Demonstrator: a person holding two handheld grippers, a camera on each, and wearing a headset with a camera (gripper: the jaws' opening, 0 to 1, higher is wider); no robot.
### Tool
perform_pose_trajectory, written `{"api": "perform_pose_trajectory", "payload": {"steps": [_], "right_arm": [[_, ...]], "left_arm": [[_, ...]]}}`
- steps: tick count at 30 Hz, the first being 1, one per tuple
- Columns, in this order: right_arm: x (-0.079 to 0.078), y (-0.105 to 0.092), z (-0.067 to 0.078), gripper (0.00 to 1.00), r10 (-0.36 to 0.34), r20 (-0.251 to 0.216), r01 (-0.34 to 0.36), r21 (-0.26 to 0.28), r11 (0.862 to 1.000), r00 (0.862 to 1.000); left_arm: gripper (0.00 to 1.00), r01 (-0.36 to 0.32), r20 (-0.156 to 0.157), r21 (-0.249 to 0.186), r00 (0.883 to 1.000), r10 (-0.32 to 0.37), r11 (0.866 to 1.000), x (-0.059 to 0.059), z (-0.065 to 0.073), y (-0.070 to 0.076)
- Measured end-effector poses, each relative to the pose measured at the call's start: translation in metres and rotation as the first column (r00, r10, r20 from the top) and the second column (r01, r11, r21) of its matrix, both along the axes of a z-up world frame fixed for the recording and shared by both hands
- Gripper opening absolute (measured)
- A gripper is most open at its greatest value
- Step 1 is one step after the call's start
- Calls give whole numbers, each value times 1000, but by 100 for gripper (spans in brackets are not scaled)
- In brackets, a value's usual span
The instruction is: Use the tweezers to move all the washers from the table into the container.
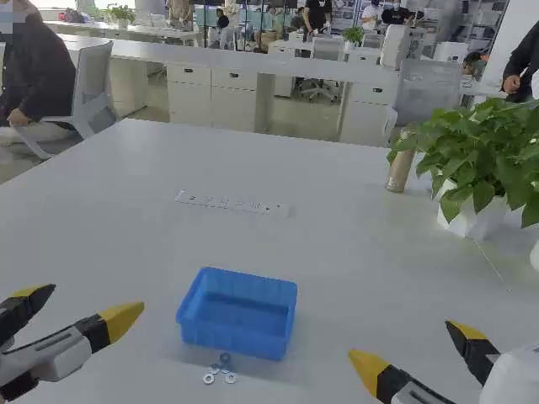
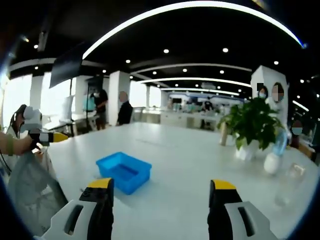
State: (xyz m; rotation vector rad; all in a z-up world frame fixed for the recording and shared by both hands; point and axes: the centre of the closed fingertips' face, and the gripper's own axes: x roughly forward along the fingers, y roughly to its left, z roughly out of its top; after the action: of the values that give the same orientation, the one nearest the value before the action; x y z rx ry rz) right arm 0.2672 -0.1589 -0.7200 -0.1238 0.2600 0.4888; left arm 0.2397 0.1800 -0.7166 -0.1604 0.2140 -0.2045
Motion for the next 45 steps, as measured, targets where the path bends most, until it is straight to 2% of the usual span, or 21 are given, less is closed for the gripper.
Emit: {"api": "perform_pose_trajectory", "payload": {"steps": [8, 18, 21, 24, 28, 32, 39, 45], "right_arm": [[-1, -2, -7, 72, -4, -28, 3, -25, 1000, 1000], [-3, -6, -6, 71, -16, -25, 16, -28, 999, 1000], [-3, -5, -5, 71, -10, -23, 9, -26, 1000, 1000], [-3, -5, -6, 70, -8, -27, 8, -20, 1000, 1000], [-4, -4, -8, 70, -3, -35, 3, -18, 1000, 999], [-4, -4, -8, 70, -2, -36, 1, -13, 1000, 999], [-2, -10, -5, 70, -33, -22, 33, -1, 999, 999], [0, -14, -3, 70, -57, -15, 57, 4, 998, 998]], "left_arm": [[81, -6, -22, 22, 1000, 6, 1000, -1, -5, 2], [79, -1, -45, 32, 999, 2, 999, -2, -9, 1], [80, -2, -27, 27, 1000, 3, 1000, -2, -6, 1], [79, -7, -45, 35, 999, 8, 999, -3, -9, 2], [79, -2, -47, 47, 999, 5, 999, -2, -10, 1], [79, 6, -68, 68, 998, -2, 998, -3, -14, -1], [79, 33, -86, 70, 996, -26, 997, -2, -18, -5], [78, 42, -95, 54, 995, -37, 998, -2, -19, -7]]}}
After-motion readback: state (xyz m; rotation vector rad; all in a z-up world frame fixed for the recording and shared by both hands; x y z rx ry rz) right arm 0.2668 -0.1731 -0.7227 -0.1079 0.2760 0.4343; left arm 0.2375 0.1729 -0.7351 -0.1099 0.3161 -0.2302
